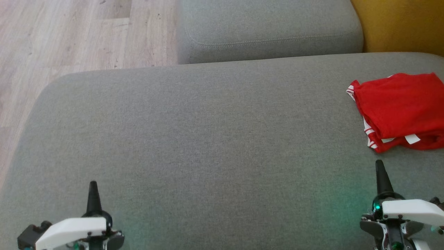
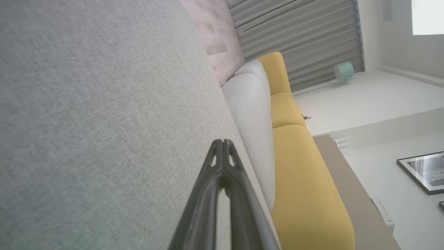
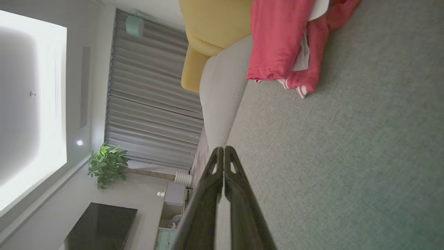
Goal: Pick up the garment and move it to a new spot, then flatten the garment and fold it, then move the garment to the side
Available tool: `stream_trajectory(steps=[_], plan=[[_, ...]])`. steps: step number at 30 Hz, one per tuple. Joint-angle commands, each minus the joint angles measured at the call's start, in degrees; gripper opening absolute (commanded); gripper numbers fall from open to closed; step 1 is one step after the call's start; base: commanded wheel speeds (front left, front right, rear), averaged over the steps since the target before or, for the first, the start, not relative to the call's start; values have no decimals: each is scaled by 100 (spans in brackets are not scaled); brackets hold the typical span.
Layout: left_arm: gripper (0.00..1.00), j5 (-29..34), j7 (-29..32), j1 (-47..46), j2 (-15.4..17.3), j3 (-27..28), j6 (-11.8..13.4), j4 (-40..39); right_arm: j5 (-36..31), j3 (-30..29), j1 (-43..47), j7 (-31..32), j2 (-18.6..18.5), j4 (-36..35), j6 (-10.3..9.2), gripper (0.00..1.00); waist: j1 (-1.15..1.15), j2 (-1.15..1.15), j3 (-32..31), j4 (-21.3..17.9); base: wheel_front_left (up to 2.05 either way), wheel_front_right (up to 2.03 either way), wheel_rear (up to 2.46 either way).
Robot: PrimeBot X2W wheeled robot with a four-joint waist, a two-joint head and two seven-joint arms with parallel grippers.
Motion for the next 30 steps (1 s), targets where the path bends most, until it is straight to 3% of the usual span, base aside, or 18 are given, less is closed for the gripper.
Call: stream_trajectory(steps=[1,26,30], plan=[[0,-131,48,-336,15,231,-51,-154,161,53,-362,54,-119,-218,32,0,0,0,4,1,0,0,0],[0,-1765,468,-622,10,554,-331,-106,1892,-195,-620,477,-112,-247,39,0,0,0,110,7,0,0,0],[0,-1809,481,-630,9,565,-338,-105,1933,-210,-628,495,-106,-248,40,0,0,0,113,7,0,0,0]])
